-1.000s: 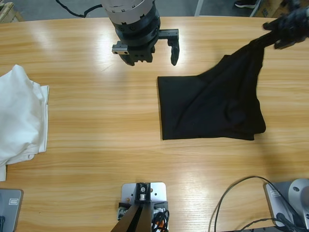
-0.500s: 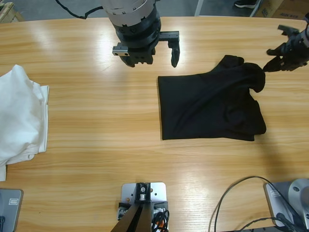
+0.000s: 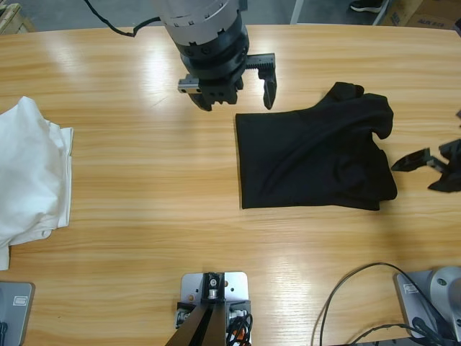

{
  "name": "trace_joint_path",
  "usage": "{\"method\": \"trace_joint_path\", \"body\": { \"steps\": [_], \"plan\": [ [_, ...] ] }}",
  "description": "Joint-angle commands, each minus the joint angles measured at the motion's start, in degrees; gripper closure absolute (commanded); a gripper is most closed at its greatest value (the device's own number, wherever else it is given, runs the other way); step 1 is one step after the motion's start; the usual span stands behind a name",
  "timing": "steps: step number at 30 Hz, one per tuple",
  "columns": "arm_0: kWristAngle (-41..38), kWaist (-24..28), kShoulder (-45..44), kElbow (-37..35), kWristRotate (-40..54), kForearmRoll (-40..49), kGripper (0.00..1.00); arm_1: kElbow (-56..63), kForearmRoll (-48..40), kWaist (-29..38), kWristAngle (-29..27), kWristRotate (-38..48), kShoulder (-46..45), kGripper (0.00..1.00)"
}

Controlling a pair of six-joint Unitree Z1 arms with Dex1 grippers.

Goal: Fold clothes

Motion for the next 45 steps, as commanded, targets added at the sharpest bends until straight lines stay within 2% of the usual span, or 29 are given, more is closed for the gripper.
{"method": "trace_joint_path", "body": {
  "steps": [1, 2, 4, 11, 12, 14, 16, 17, 21, 27, 33, 35, 38, 40, 42, 45],
  "plan": [
    [-1.95, -0.72, 3.45, 1.15, 1.50, 4.07, 0.096, 10.96, -14.73, 7.94, 1.32, 9.99, 4.93, 0.144],
    [-1.98, -0.72, 3.29, 1.15, 1.50, 4.08, 0.096, 12.27, -17.95, 8.78, 1.13, 11.13, 6.35, 0.151],
    [-1.97, -0.72, 3.01, 1.15, 1.34, 4.10, 0.096, 13.05, -20.87, 8.91, 0.69, 11.52, 8.22, 0.232],
    [-1.98, -0.72, 2.83, 1.15, 1.15, 4.03, 0.096, 12.26, -20.90, 8.84, -0.81, 11.68, 9.29, 0.238],
    [-1.98, -0.72, 2.92, 1.15, 1.15, 4.03, 0.096, 12.05, -21.04, 8.84, -1.00, 11.34, 9.96, 0.266],
    [-1.98, -0.72, 2.99, 1.15, 1.15, 4.12, 0.093, 11.96, -22.20, 8.40, -1.09, 9.15, 11.19, 0.507],
    [-1.98, -0.72, 2.96, 1.20, 1.08, 4.12, 0.092, 11.96, -22.64, 8.12, -1.09, 5.30, 10.75, 0.931],
    [-1.98, -0.72, 2.92, 1.24, 1.06, 4.19, 0.092, 11.96, -22.85, 8.12, -0.91, 2.57, 10.50, 1.000],
    [-1.98, -0.72, 2.96, 1.24, 0.88, 4.21, 0.092, 11.96, -22.55, 8.12, 0.32, -1.40, 8.34, 1.000],
    [-1.98, -1.21, 3.04, 1.24, 0.62, 4.19, 0.092, 9.29, -15.73, 8.12, -0.86, -3.25, 1.82, 1.000],
    [-1.93, -1.51, 2.97, 1.36, 0.44, 4.30, 0.092, 5.40, -9.67, 8.12, -1.35, -7.33, -0.03, 1.000],
    [-1.91, -1.58, 2.81, 1.52, 0.44, 4.35, 0.092, 4.08, -4.78, 7.90, -1.39, -7.68, -0.71, 1.000],
    [-1.90, -1.60, 2.55, 1.68, 0.44, 4.38, 0.092, -0.77, 8.70, 6.88, -2.72, -7.22, -2.87, 1.000],
    [-1.90, -1.60, 2.78, 1.66, 0.44, 4.35, 0.092, -3.91, 14.52, 6.88, -4.45, -6.52, -1.64, 1.000],
    [-1.90, -1.60, 2.59, 1.57, 0.32, 4.30, 0.092, -5.14, 17.75, 6.88, -6.49, -4.60, 0.11, 1.000],
    [-1.86, -1.60, 2.13, 1.75, 0.36, 4.47, 0.092, -4.90, 15.62, 6.88, -7.28, -3.74, 3.54, 1.000]
  ]
}}
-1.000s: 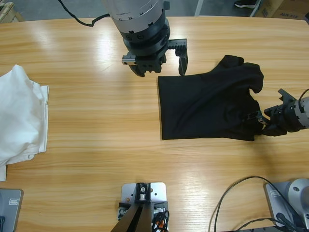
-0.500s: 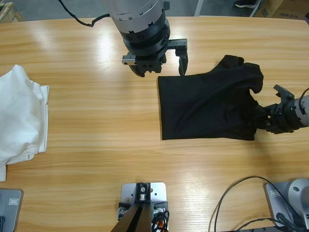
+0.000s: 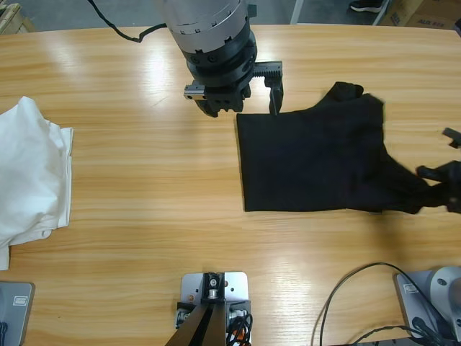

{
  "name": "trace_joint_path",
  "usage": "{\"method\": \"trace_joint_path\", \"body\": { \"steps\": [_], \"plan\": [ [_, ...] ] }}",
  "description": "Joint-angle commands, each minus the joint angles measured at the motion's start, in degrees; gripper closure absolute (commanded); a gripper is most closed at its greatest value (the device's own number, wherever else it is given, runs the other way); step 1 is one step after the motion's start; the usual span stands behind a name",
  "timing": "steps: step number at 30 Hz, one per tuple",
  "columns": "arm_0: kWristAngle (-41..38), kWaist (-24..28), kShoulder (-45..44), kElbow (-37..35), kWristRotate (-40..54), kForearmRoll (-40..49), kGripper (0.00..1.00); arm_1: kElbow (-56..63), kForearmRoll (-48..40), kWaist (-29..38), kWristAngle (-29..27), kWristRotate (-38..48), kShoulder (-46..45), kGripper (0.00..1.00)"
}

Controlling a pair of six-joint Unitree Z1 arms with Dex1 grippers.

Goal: Fold clothes

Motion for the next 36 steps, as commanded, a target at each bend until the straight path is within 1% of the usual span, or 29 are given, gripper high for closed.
{"method": "trace_joint_path", "body": {
  "steps": [1, 4, 8, 11, 14, 18, 19, 21, 23, 24, 27, 30, 32, 36],
  "plan": [
    [-0.89, -0.50, 1.93, 2.01, -0.29, 4.47, 0.092, -2.07, 3.58, -0.64, -4.16, 2.75, 5.08, 1.000],
    [-0.80, -0.50, 1.79, 2.69, -0.29, 4.47, 0.092, 0.77, -4.03, -0.64, -3.07, -0.68, 5.77, 1.000],
    [-0.80, -0.50, 1.91, 2.82, -0.29, 4.38, 0.092, 1.20, -13.41, -0.64, -2.54, -7.69, 1.55, 1.000],
    [-0.80, -0.50, 2.05, 2.85, -0.29, 4.43, 0.092, -0.28, -18.04, -0.64, -1.80, -9.71, -1.49, 1.000],
    [-0.80, -0.53, 2.05, 3.08, -0.28, 4.40, 0.092, -2.72, -17.30, -0.64, -2.98, -9.18, -6.76, 1.000],
    [-0.80, -0.61, 2.65, 2.96, -0.21, 4.29, 0.092, -2.76, -17.09, -0.64, -5.53, -6.48, -15.57, 1.000],
    [-0.80, -0.66, 2.86, 2.90, -0.28, 4.29, 0.092, -2.97, -15.05, -0.64, -6.71, -5.86, -16.12, 1.000],
    [-0.80, -0.75, 3.09, 2.82, -0.38, 4.20, 0.092, -3.22, -7.61, -0.64, -8.52, -3.96, -14.27, 1.000],
    [-0.80, -0.96, 3.11, 2.82, -0.42, 4.24, 0.092, -2.64, -1.00, -0.64, -9.43, -1.15, -10.23, 1.000],
    [-0.80, -1.06, 3.11, 2.85, -0.47, 4.29, 0.092, -1.46, -0.81, -0.64, -9.49, -0.29, -8.68, 1.000],
    [-0.80, -1.38, 3.11, 2.99, -0.59, 4.33, 0.092, 1.04, -5.28, -0.64, -8.15, -0.03, -4.58, 1.000],
    [-0.80, -1.69, 3.11, 2.99, -0.96, 4.35, 0.092, 2.48, -11.04, 0.31, -6.66, -0.04, -2.77, 1.000],
    [-0.80, -1.78, 3.04, 3.04, -1.00, 4.38, 0.092, 3.11, -12.48, 1.13, -6.78, 0.01, -2.69, 1.000],
    [-0.80, -1.82, 2.93, 3.08, -1.03, 4.40, 0.092, 4.45, -21.55, 1.89, -4.02, -2.45, -5.16, 1.000]
  ]
}}
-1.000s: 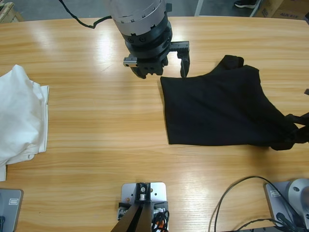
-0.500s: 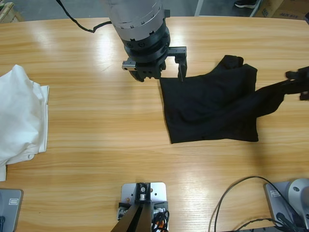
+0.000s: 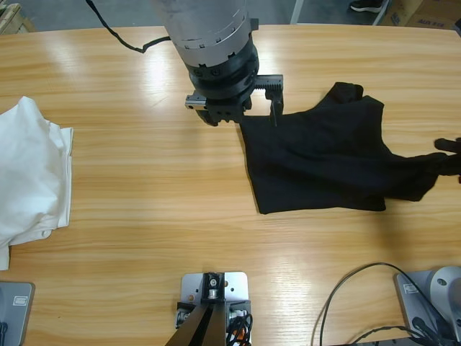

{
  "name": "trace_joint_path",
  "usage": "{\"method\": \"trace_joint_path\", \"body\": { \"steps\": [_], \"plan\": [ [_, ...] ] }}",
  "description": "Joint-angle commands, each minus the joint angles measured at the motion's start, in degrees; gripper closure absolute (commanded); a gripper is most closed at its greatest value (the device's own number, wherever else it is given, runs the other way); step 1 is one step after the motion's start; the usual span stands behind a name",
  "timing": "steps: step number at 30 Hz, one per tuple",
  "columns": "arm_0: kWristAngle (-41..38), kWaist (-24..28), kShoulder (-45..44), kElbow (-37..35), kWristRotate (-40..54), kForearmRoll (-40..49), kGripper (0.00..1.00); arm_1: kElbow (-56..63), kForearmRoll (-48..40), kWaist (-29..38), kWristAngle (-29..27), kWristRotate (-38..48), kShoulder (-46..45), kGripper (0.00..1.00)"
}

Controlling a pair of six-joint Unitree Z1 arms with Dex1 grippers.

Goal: Fold clothes

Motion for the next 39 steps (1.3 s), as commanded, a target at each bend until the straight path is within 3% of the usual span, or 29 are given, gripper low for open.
{"method": "trace_joint_path", "body": {
  "steps": [1, 8, 14, 20, 24, 25, 26, 31, 33, 35, 39],
  "plan": [
    [-0.86, -0.70, 2.93, 1.53, -0.72, 4.40, 0.092, 3.59, -13.42, 1.71, 4.19, -2.54, -0.91, 1.000],
    [-0.89, -0.70, 3.02, 1.53, -1.02, 4.38, 0.087, 3.43, -16.32, 1.75, 3.68, -4.28, -6.11, 1.000],
    [-0.89, -0.70, 3.13, 1.79, -1.11, 4.38, 0.087, 10.69, -13.24, 1.77, 1.96, -1.68, -0.87, 1.000],
    [-0.91, -0.70, 3.37, 1.79, -1.11, 4.38, 0.087, 7.08, -0.13, 1.94, 1.72, 2.56, 4.44, 1.000],
    [-0.91, -0.70, 3.27, 1.76, -1.11, 4.40, 0.087, 3.53, 5.71, 1.98, -3.36, 5.65, 5.60, 0.989],
    [-0.89, -0.70, 3.20, 1.83, -1.07, 4.45, 0.087, 3.41, 4.97, 1.98, -4.14, 6.76, 6.88, 0.368],
    [-0.89, -0.70, 3.20, 1.88, -0.91, 4.47, 0.087, 3.71, 3.60, 1.98, -5.02, 7.27, 7.41, 0.036],
    [-2.40, -0.87, 2.48, 2.62, 1.32, 4.71, 0.092, 4.24, -2.38, 2.17, -7.23, 5.58, 2.94, 0.000],
    [-2.39, -1.43, 0.40, 6.87, 2.66, 4.78, 0.097, 3.83, -3.36, 3.38, -7.16, 4.25, 1.57, 0.000],
    [-2.61, -1.59, -2.76, 15.33, 2.11, 1.92, 0.139, 3.34, -3.36, 5.97, -7.21, 4.21, -0.92, 0.000],
    [-6.55, -1.79, -12.41, 38.74, -1.56, -19.40, 0.216, 3.11, -2.50, 14.63, -7.06, 5.53, -6.16, 0.000]
  ]
}}
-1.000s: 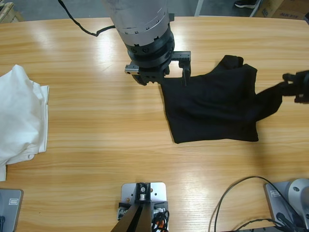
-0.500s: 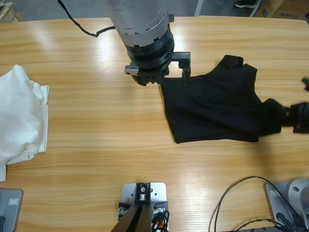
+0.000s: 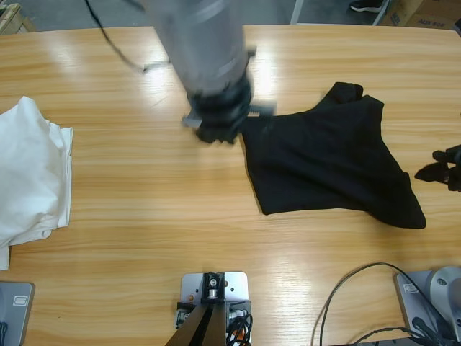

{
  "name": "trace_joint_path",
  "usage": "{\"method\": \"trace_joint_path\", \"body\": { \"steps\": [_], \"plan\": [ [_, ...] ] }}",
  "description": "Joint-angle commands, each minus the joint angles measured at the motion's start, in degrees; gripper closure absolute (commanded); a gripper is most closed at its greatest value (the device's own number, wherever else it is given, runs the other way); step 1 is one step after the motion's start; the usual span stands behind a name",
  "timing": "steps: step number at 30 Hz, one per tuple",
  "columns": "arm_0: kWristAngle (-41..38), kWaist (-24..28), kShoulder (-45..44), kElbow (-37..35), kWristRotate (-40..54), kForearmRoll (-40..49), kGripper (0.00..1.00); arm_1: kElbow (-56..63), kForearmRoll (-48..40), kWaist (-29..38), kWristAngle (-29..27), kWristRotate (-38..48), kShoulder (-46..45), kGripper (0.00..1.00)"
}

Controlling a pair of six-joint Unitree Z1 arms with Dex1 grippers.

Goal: Fold clothes

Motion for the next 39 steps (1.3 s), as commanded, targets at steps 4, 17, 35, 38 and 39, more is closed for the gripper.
{"method": "trace_joint_path", "body": {
  "steps": [4, 17, 35, 38, 39],
  "plan": [
    [-5.02, -1.23, -12.28, 35.53, -11.07, -26.53, 0.208, 0.45, 2.11, 12.25, -0.72, 0.21, -11.36, 0.000],
    [-7.02, 3.71, -11.19, 71.00, -38.70, -79.05, 0.216, 0.27, 10.60, 15.17, 1.66, -2.19, -18.93, 0.000],
    [-11.86, 4.06, -0.98, 60.42, -37.08, -90.04, 0.323, -5.69, 11.87, 15.15, 1.92, -4.71, -12.13, 0.004],
    [-13.84, 4.03, 0.09, 56.53, -34.27, -85.99, 0.497, -5.46, 11.87, 15.15, 2.01, -4.83, -12.73, 0.004],
    [-14.51, 4.04, 0.13, 56.43, -33.94, -85.61, 0.497, -5.46, 11.87, 15.15, 1.99, -4.94, -12.92, 0.004]
  ]
}}
